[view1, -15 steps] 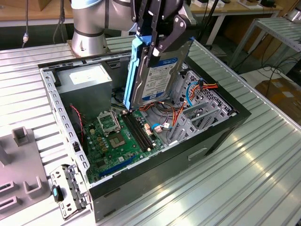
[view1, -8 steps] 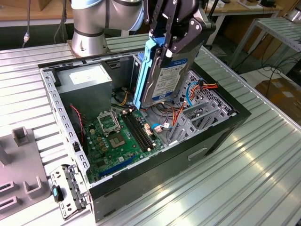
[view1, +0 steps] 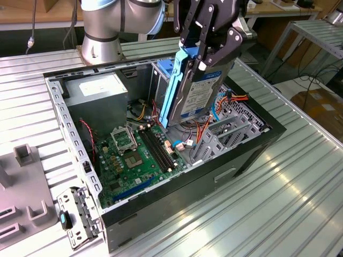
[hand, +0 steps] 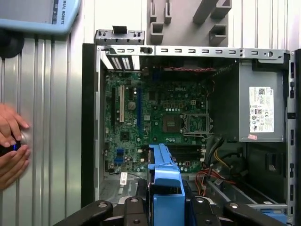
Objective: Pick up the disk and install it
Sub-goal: 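Insert the disk into the insertion slot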
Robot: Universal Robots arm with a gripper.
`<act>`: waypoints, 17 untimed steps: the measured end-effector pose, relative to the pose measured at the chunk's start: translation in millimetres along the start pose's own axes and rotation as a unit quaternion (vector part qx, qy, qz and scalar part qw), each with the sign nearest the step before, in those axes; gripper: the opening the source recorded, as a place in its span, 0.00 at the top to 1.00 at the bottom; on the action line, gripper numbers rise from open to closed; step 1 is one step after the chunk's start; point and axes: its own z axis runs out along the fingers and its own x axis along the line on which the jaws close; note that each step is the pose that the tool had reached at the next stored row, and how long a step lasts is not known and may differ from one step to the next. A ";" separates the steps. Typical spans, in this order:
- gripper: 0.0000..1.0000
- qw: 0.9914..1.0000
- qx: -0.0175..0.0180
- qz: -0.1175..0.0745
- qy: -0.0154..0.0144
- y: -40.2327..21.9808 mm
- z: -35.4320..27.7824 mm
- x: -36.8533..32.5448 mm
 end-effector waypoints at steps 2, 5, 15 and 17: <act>0.63 1.000 0.000 0.000 0.000 -2.4 0.5 2.9; 0.63 1.000 0.000 0.000 0.000 -8.6 1.3 7.3; 0.63 1.000 0.000 0.000 0.000 -37.1 4.2 16.3; 0.63 1.000 0.000 0.000 0.000 -42.8 4.7 17.5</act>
